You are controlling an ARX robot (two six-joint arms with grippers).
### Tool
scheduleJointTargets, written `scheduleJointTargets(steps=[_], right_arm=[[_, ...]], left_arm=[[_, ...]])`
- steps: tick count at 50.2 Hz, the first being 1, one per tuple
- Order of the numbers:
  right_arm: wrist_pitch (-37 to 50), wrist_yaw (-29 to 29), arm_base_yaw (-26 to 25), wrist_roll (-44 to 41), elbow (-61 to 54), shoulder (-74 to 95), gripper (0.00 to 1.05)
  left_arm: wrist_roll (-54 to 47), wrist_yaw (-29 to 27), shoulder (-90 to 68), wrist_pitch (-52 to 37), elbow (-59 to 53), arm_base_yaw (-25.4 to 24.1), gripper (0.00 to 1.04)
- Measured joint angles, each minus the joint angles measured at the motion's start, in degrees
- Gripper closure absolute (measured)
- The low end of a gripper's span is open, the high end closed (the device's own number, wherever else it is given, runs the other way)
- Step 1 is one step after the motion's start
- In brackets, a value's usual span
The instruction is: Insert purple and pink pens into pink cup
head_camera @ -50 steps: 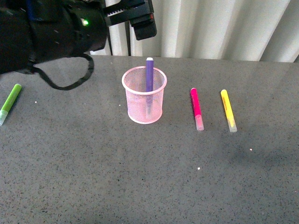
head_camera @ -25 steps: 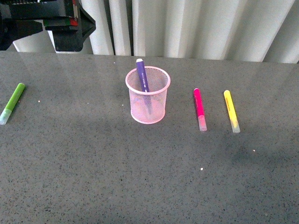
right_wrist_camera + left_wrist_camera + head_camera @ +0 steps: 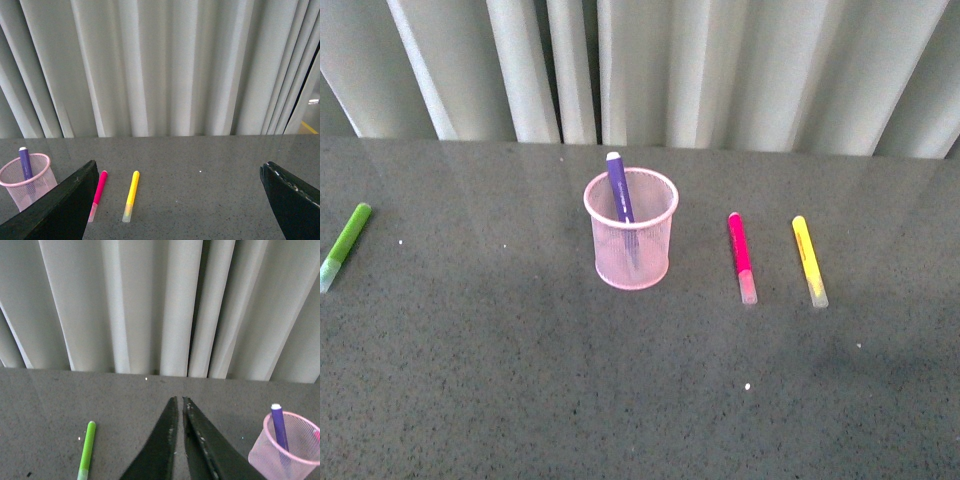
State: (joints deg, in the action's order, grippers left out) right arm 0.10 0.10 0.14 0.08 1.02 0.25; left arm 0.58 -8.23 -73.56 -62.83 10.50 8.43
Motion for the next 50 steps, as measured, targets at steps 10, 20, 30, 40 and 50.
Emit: scheduleJointTargets(steps=[10,20,30,40,50], right_arm=[[0.00,0.00,0.00,0.00,0.00,0.00,0.07],[0.00,0.00,0.00,0.00,0.00,0.00,0.07],[0.00,0.02,0.00,0.00,0.00,0.00,0.07],[0.00,0.00,0.00,0.00,0.00,0.00,0.07],[0.00,0.00,0.00,0.00,0.00,0.00,0.07]], left_arm=[[-0.15,2.40,8.41,4.42,-4.72,-2.36,1.01],[-0.17,7.80,18.97,12.02,-7.72,-6.84,1.01],[-0.15,8.04,29.27,20.41,-9.40,-8.31,1.01],[-0.17,8.13,36.94,27.10,-9.90,-8.31,1.01],[-0.17,8.13,44.76,34.29,-9.94,-8.31,1.01]])
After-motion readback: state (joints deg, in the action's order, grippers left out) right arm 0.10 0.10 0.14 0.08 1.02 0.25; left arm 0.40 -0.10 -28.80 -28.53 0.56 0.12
